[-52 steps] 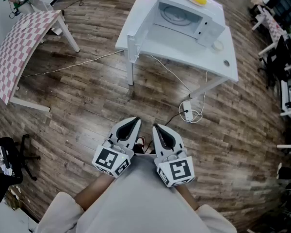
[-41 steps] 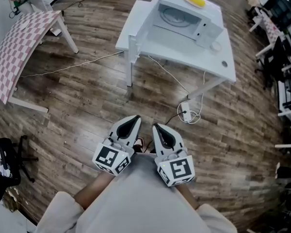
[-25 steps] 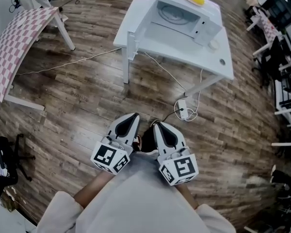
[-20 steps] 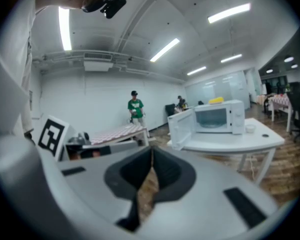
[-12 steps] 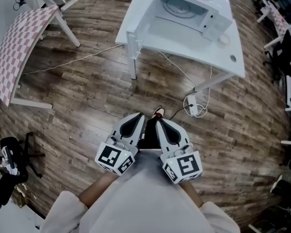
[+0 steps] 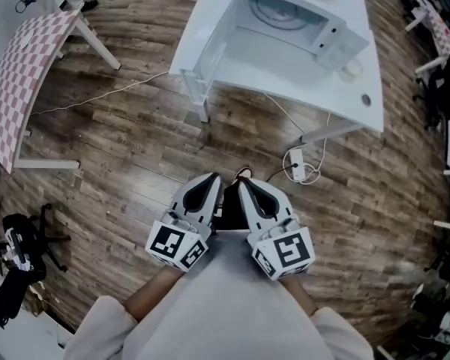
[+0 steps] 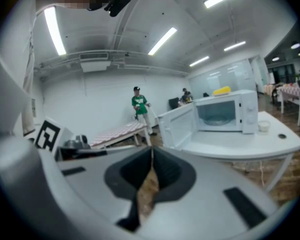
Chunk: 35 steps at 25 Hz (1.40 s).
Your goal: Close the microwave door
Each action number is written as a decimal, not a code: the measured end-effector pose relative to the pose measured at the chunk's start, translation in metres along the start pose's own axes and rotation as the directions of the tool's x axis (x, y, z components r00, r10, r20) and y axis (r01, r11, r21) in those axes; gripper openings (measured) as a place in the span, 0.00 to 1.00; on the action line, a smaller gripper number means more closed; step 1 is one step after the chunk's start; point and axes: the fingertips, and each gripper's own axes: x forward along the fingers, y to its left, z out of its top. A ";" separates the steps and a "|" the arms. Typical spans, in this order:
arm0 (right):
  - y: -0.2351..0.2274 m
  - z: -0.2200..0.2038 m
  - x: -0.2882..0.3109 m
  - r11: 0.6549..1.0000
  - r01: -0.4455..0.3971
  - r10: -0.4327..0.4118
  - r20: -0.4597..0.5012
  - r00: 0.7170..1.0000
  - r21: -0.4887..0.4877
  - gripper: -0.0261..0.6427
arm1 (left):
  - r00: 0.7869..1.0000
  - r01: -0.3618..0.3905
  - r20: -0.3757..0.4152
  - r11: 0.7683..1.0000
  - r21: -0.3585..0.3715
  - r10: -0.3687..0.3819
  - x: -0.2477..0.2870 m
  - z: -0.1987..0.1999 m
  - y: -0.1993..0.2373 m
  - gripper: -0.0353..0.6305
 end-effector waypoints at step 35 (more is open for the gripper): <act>-0.075 0.080 0.116 0.975 -0.207 0.204 0.051 0.978 0.076 0.08 | 0.977 -0.212 0.017 0.968 0.131 0.212 0.096 0.089 0.078 0.08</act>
